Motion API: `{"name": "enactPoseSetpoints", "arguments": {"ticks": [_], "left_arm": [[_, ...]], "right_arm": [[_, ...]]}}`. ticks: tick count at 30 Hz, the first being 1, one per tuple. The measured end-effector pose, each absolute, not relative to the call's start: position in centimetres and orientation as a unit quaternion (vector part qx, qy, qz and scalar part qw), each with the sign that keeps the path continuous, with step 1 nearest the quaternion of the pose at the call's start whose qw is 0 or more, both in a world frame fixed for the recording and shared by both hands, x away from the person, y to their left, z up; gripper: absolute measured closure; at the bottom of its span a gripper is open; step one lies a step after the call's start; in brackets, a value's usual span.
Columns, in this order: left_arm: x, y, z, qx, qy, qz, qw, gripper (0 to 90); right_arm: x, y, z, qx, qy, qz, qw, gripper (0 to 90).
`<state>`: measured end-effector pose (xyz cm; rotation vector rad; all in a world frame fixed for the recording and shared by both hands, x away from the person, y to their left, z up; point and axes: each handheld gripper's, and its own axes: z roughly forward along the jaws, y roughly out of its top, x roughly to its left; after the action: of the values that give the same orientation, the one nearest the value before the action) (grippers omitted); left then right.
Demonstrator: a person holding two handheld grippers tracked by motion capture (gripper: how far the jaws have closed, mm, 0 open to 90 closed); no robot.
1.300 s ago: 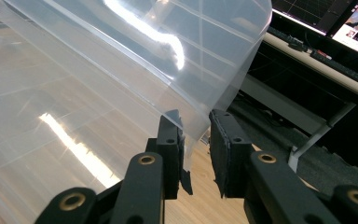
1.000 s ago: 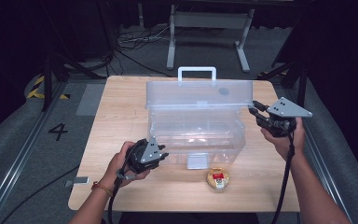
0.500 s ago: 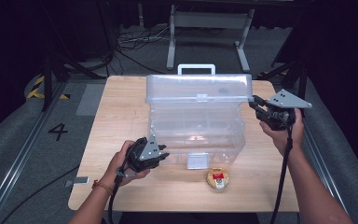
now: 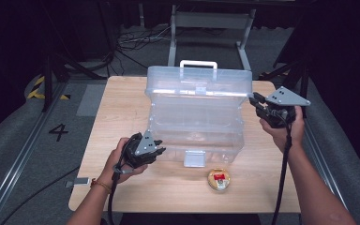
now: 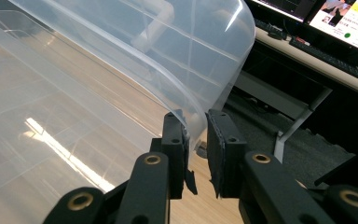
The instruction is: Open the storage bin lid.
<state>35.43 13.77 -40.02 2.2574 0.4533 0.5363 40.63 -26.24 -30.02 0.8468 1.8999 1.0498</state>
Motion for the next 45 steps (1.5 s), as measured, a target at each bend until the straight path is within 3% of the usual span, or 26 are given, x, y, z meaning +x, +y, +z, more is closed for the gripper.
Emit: {"name": "enactPoseSetpoints", "arguments": {"ticks": [18,45], "left_arm": [[37.2,11.8,-39.7,0.912,0.142,0.151,0.353,70.3],[37.9,11.0,-38.9,0.942,0.115,0.135,0.284,71.8]], "right_arm": [[42.2,-26.1,-29.0,0.341,0.747,0.411,0.396,80.0],[44.7,-25.6,-28.2,0.36,0.731,0.409,0.411,82.0]]}}
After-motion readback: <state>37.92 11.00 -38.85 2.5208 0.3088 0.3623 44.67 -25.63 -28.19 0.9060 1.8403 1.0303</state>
